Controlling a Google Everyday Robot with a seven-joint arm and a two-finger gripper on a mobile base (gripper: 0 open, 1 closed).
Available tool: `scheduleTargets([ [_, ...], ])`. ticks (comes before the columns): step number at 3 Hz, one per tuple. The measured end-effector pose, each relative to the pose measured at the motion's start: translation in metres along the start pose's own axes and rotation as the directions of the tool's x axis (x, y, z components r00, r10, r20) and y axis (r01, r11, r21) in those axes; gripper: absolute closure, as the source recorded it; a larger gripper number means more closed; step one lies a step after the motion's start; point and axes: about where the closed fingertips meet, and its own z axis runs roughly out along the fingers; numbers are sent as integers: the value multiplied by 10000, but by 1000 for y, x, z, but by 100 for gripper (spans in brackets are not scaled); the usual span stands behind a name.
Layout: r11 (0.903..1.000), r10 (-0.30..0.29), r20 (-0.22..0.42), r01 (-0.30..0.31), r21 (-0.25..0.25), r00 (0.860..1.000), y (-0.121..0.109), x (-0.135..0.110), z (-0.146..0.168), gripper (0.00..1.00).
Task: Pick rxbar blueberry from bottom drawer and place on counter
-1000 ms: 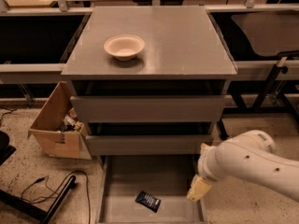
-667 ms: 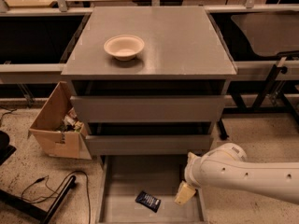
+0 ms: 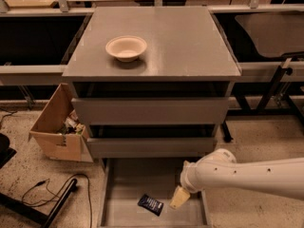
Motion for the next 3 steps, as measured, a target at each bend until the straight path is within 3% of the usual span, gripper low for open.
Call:
scheduleTargets([
  [1, 9999, -113, -351, 114, 3, 9993, -1, 10, 34, 0],
  [2, 9997, 43, -1051, -70, -254, 9945, -9, 26, 106, 0],
  [3, 9991, 204, -1311, -251, -340, 9912, -19, 36, 196, 0],
])
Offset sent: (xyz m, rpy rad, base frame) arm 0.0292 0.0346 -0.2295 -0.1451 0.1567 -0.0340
